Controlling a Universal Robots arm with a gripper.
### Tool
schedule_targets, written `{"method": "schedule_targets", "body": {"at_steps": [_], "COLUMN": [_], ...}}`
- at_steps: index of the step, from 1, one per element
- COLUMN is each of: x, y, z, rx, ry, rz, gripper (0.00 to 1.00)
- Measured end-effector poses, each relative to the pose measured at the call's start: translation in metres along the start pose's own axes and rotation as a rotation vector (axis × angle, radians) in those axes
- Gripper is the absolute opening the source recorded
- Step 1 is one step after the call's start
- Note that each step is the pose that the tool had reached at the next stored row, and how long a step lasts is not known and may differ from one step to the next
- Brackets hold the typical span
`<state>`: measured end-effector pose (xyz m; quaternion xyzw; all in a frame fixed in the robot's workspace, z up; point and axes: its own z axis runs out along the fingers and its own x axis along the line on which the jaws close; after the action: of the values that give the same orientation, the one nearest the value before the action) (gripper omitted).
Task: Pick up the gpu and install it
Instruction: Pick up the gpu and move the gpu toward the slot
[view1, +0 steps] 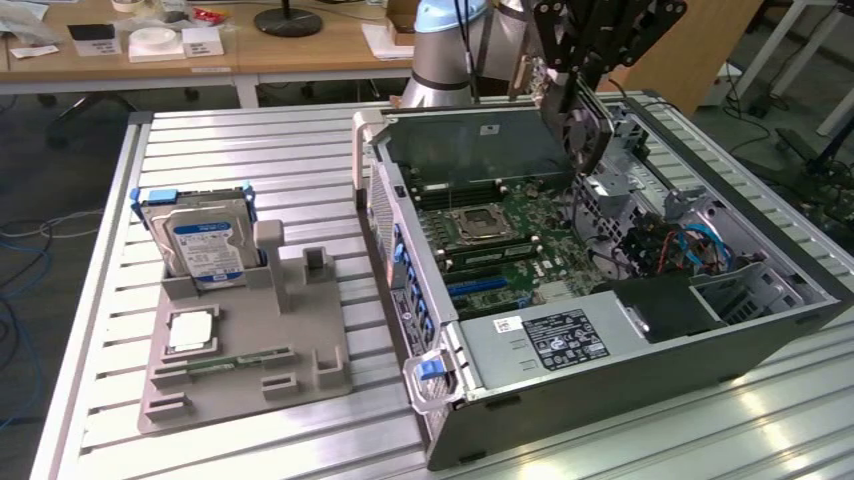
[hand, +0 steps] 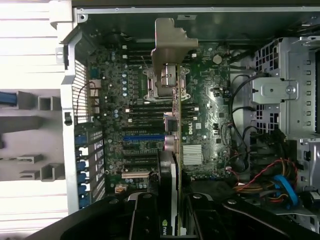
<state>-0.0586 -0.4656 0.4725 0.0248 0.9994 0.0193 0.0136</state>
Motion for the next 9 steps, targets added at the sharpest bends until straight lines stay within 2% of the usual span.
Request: {"method": "schedule_targets", "body": {"at_steps": [7, 8, 9], "x": [-0.022, -0.032, -0.035], "y": [0.0014, 0.002, 0.0022], "z": [0.0009, 0.0014, 0.0015], "rx": [-0.0002, -0.0003, -0.0002], "ry": [0.0, -0.0001, 0.0], "rz": [0.0, 0.0, 0.0], "gripper": [0.27, 0.27, 0.27]}}
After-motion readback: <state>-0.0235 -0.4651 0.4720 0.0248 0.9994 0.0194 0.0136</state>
